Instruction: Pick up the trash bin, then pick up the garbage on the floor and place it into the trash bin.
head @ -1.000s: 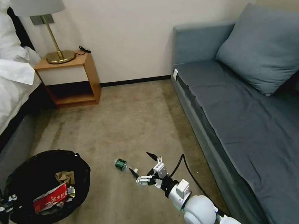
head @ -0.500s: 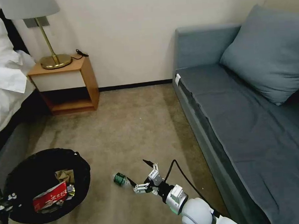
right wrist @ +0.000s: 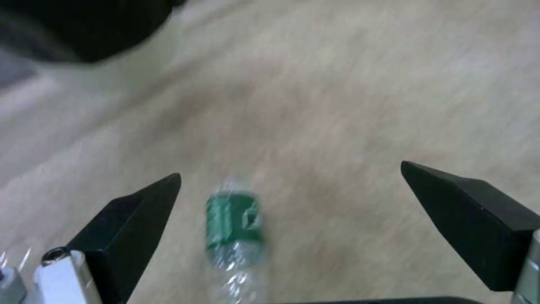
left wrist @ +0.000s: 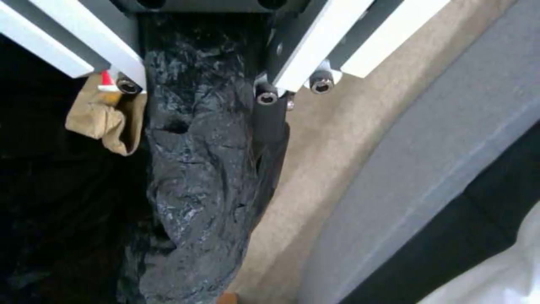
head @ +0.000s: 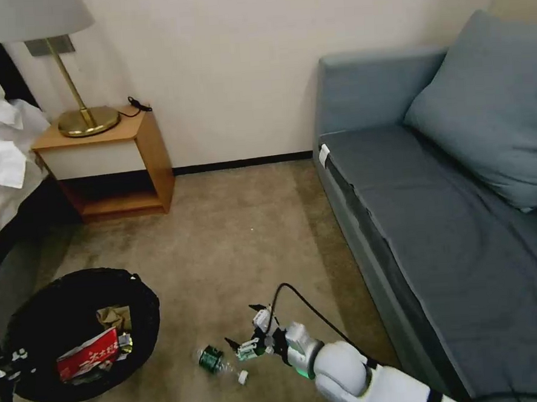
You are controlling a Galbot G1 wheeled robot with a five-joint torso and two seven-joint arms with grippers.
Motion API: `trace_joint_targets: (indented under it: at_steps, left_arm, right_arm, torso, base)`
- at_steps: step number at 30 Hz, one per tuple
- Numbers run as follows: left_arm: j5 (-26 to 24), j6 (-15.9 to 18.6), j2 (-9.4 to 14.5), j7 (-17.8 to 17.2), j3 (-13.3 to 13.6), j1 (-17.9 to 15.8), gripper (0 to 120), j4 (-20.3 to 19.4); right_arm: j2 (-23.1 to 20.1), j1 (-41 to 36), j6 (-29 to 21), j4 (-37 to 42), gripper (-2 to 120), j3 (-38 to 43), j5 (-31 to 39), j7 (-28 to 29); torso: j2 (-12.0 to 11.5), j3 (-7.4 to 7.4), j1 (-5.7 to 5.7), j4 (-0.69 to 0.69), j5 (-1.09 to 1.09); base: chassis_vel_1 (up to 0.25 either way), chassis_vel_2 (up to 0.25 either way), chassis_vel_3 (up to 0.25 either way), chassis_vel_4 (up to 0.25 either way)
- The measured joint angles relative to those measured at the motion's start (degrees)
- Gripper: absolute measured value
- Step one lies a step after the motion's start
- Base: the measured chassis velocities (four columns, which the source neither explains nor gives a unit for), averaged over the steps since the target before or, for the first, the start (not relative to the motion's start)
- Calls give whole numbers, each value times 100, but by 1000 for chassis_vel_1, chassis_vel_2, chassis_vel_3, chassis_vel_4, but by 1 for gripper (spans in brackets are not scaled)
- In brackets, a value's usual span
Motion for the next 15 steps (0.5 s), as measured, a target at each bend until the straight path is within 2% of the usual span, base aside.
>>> trace_joint_targets:
  at_steps: [4, 7, 15]
  left_arm:
    - [22, -6, 0, 1, -33, 24, 2, 21]
    - [43, -12, -35, 3, -47, 37, 2, 27]
    - [101, -40, -155, 7, -73, 126, 2, 31]
  right_arm:
    - [148, 454, -249, -313, 100, -399, 309, -13]
    - [516, 1072, -400, -988, 100, -994, 488, -99]
    - [1104, 1486, -561, -1728, 100, -1543, 644, -207]
  torso:
    - [0, -1, 0, 2, -1]
    - [1, -1, 0, 3, -1]
    - [0, -1, 0, 2, 0]
  base:
    - [0, 0, 0, 0]
    - [0, 0, 0, 0]
    - [0, 0, 0, 0]
